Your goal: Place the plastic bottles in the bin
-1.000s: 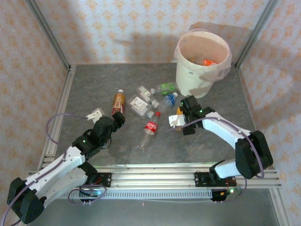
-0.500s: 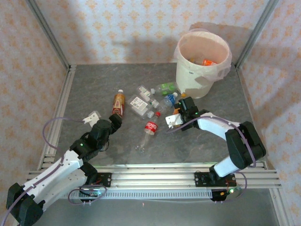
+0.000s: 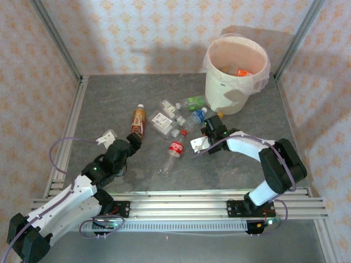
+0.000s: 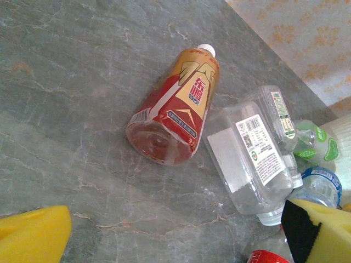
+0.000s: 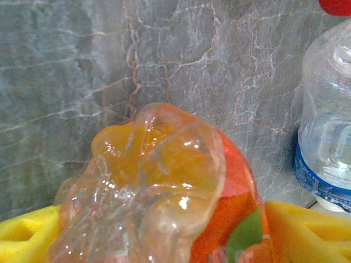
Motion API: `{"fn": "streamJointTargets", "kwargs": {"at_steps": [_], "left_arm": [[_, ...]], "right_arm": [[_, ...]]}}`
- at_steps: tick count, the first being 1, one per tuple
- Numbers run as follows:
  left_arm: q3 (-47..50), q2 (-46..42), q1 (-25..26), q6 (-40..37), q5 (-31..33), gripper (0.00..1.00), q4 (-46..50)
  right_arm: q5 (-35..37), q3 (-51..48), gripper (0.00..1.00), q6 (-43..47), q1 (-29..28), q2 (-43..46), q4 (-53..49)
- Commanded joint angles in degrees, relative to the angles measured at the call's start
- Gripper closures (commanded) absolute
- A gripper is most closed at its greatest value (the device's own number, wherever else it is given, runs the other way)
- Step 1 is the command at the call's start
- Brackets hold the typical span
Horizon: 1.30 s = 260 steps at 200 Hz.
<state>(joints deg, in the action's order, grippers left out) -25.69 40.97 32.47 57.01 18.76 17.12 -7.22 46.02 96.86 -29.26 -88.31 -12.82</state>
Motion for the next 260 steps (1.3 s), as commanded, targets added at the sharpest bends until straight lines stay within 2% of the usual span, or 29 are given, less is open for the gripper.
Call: {"fn": "streamJointTargets", "kwargs": {"at_steps": [1, 22, 47, 68, 87, 114, 132, 166, 183, 223, 260], "left_arm": [[1.3, -0.7, -0.7, 0.6, 3.0, 0.0, 0.7], [1.6, -0.5, -0.7, 0.9, 2.9, 0.0, -0.1], [1.4, -0.1, -0.7, 1.0, 2.6, 0.0, -0.3], [1.1, 0.1, -0.8, 1.0, 2.8, 0.0, -0.1], [0.9, 0.5, -0.8, 0.9, 2.7, 0.0, -0.4], [0.6, 1.5, -0.9, 1.0, 2.2, 0.0, -1.2], [0.2, 2.3, -0.8, 1.0, 1.8, 0.0, -1.5], [-0.7, 3.1, -0.9, 0.6, 1.4, 0.0, -1.1], [-0.9, 3.2, -0.8, 0.6, 1.5, 0.0, -0.5], [-1.4, 4.4, -1.0, 1.8, 1.3, 0.0, 0.5], [-3.0, 6.1, -1.0, 1.6, 0.5, 0.0, 1.7]], "right_arm": [[-0.1, -0.7, 0.27, -3.5, -0.4, 4.0, -5.3], [-1.4, -0.7, 0.33, -8.2, -0.8, 6.7, -5.4], [-5.3, 0.8, 0.35, -16.5, -0.9, 11.1, -5.0], [-9.4, 6.0, 0.4, -28.2, -0.9, 14.5, -7.7], [-10.3, 12.3, 0.4, -39.3, -0.9, 15.4, -11.2], [-12.7, 20.5, 0.4, -48.9, -0.9, 14.8, -15.7], [-16.5, 24.6, 0.4, -55.2, -0.3, 14.7, -14.4], [-24.5, 29.0, 0.41, -67.7, 2.9, 14.5, -5.5], [-24.8, 32.1, 0.41, -74.5, 4.4, 13.1, -3.7], [-13.5, 40.5, 0.41, -95.2, 7.3, 8.6, -2.1], [-18.8, 49.2, 0.43, -109.5, 12.3, 5.1, 3.4]]}}
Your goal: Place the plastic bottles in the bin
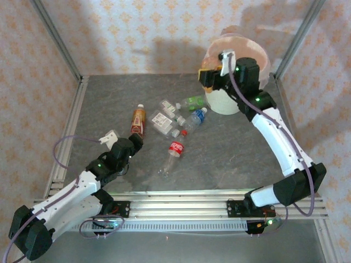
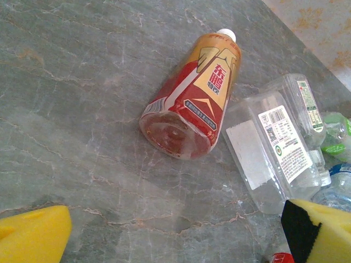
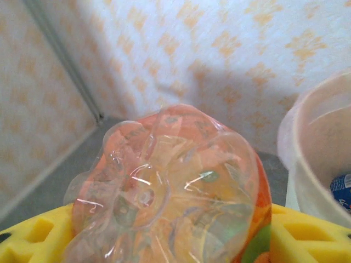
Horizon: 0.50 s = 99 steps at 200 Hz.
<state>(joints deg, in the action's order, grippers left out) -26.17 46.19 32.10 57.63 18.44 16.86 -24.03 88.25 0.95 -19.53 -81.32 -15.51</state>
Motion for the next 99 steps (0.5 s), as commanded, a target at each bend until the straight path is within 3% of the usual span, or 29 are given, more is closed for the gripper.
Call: {"fn": "streamJointTargets", "kwargs": {"at_steps": [1, 60, 76, 99], "left_arm": [[-2.5, 0.9, -0.6, 1.0, 0.8, 0.0, 2.0], [-3.1, 1.2, -0.7, 1.5, 0.2, 0.0, 3.4], [-2.8, 1.1, -0.7, 2.0, 0.1, 0.0, 3.4], [-3.1, 1.2, -0.7, 2.3, -0.6, 0.0, 3.9]], "right_arm": [[-2.2, 7.4, 0.43, -13.9, 2.8, -2.1, 6.1], [-8.5, 30.8, 0.44, -25.5, 11.4, -13.7, 2.9], [-5.6, 36.9, 0.44, -26.2, 13.0, -17.0, -0.9], [4.1, 45.1, 0.44, -23.2, 14.1, -22.0, -10.5]]}}
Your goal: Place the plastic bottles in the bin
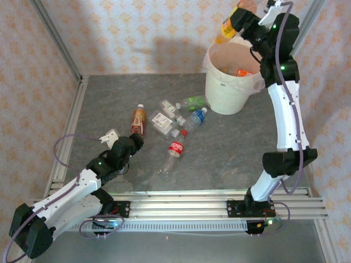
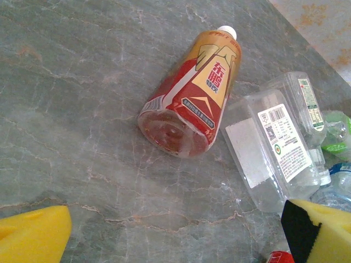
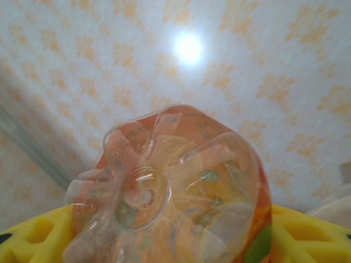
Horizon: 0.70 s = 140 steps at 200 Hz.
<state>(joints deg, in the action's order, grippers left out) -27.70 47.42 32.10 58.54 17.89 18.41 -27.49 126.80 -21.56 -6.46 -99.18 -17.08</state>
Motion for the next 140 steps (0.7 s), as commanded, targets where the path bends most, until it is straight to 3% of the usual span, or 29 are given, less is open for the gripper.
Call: {"fn": "streamJointTargets", "kwargs": {"at_steps": [1, 33, 140], "left_arm": [[-1.6, 0.0, -0.7, 1.3, -0.1, 0.0, 2.4], [-2.5, 0.3, -0.6, 1.4, -0.8, 0.0, 4.1], [-3.8, 5.2, -0.7, 0.9, -3.4, 0.0, 3.6]], "right_arm": [[7.8, 6.8, 0.44, -0.7, 1.1, -4.3, -9.3], [10.2, 11.3, 0.45, 0.0, 2.4, -9.3, -17.3], [1.9, 18.8, 0.44, 1.1, 2.4, -20.0, -28.2]]}}
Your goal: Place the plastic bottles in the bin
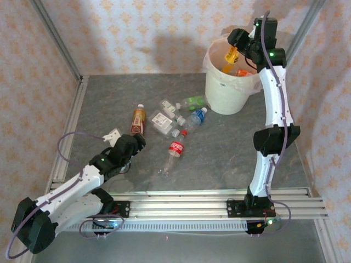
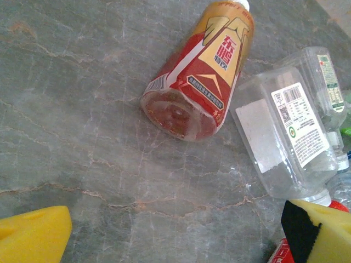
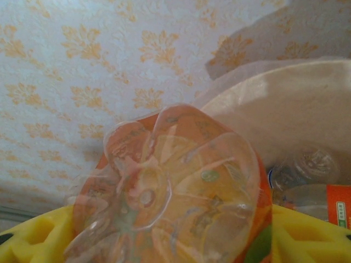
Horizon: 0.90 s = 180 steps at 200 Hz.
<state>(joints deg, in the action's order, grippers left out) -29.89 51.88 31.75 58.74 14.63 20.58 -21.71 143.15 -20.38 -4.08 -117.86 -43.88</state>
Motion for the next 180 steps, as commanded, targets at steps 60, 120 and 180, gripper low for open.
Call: {"fn": "streamJointTargets", "kwargs": {"at_steps": [60, 120, 180], "left_arm": [[-1.6, 1.6, -0.4, 0.1, 0.0, 0.0, 1.0], [-1.7, 1.5, -0.4, 0.2, 0.0, 0.0, 1.2], [-3.0, 2.3, -0.4, 0.5, 0.1, 0.0, 1.1]], "right_arm": [[-8.0, 4.4, 0.43, -1.8, 0.1, -6.6, -1.7], [-14.7, 4.6, 0.35, -0.9, 0.0, -8.8, -2.0], [-16.3, 3.3, 0.33, 2.7, -0.4, -9.4, -4.9]]}}
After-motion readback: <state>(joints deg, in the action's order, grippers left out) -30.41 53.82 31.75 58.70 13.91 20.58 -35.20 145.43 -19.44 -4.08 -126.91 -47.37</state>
